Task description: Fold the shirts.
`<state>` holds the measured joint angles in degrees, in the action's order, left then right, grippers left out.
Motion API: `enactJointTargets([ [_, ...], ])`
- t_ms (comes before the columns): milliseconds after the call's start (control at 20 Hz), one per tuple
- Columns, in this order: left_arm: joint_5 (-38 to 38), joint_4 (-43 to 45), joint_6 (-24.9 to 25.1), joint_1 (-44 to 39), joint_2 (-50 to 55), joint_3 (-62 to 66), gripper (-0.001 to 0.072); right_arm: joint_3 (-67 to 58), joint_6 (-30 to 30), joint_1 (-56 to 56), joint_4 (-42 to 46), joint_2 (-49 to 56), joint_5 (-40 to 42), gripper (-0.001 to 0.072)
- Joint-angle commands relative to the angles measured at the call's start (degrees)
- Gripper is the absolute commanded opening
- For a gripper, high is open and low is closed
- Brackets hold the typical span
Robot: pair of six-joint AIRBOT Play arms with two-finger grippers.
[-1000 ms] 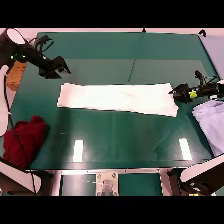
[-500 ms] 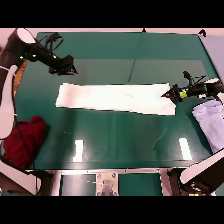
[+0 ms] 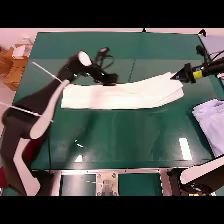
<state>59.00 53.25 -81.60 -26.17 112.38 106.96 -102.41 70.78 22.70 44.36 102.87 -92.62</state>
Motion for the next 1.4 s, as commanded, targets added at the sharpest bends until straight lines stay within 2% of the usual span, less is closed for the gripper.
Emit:
enactJointTargets([
  [0,-12.66,-7.39,2.69,-7.69,6.12,0.24,0.0024,-6.71,4.26,-1.51,-1.14,-6.45,-6.25,0.0019],
  [250,-18.8,-14.93,2.67,-11.06,11.04,0.79,0.0024,-7.45,5.75,-4.2,-1.84,-12.24,-6.03,0.0019],
  [400,-18.45,-19.58,3.26,-11.04,13.03,0.79,0.0024,-7.43,5.75,-5.42,-1.81,-12.48,-5.79,0.0019],
  [500,-16.83,-20.41,5.68,-10.91,13.05,1.11,0.0024,-7.43,5.77,-5.7,-1.86,-12.48,-5.11,0.0019],
  [600,-12.33,-19.71,7.19,-9.92,12.85,3.13,0.0024,-7.43,6.93,-5.7,-1.84,-12.48,-5.09,0.0019],
  [750,4.5,-18.27,7.13,-4.35,12.46,10.78,0.0023,-7.43,9.07,-5.77,-2.03,-12.48,-4.9,0.0019],
  [850,15.26,-13.64,7.43,0.94,9.14,12.63,0.0023,-7.41,10.73,-6.51,-3.3,-12.48,-4.9,0.0019],
  [1050,32.39,12.83,13.79,10.75,-0.37,12.61,0.0023,-7.17,13.44,-13.35,-4.5,-12.46,-1.44,0.0019],
  [1150,35.58,19.15,16.24,14.8,-3.8,12.55,0.0023,-5.66,14.78,-19.85,-4.44,-12.46,4.24,0.002],
  [1250,36.09,19.41,17.51,18.01,-6.34,11.91,0.0023,-2.05,14.75,-26.88,-4.31,-12.24,12.39,0.002],
  [1350,36.22,19.37,17.62,19.91,-7.3,11.76,0.0023,3.34,14.78,-35.21,-4.35,-11.04,24.22,0.002],
])
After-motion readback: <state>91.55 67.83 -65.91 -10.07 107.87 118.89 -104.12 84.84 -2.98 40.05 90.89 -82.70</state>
